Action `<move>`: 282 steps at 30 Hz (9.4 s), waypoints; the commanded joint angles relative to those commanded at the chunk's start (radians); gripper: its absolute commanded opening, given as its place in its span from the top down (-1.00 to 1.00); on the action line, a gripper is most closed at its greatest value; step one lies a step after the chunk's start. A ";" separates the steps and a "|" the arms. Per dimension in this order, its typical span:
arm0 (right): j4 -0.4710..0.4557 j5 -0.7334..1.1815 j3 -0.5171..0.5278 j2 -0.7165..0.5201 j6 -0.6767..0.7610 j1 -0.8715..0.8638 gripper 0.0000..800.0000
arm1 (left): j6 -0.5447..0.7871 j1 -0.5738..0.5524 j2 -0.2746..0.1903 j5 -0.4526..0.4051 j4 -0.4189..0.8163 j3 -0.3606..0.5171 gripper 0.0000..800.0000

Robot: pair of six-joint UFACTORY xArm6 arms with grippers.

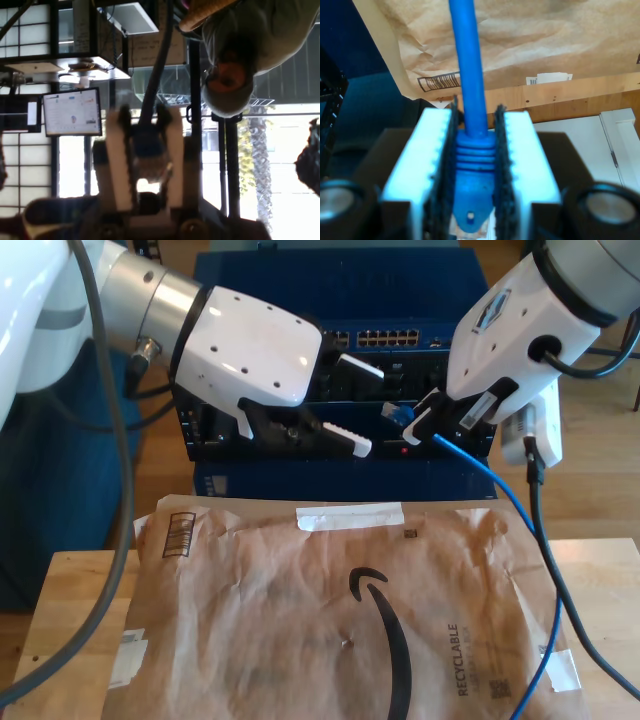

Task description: Grab the cable and plug it in

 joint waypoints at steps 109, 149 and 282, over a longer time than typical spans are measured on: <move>0.025 -0.049 -0.017 -0.152 -0.387 0.006 -0.99 | -0.143 0.118 0.017 0.075 -0.138 0.018 0.99; 0.026 -0.621 0.219 -0.216 -0.535 0.316 -0.97 | -0.482 0.296 0.196 0.477 -0.374 -0.003 0.99; 0.025 -0.976 0.350 -0.233 -0.555 0.502 0.99 | -0.520 0.373 0.233 0.623 -0.529 0.072 -0.99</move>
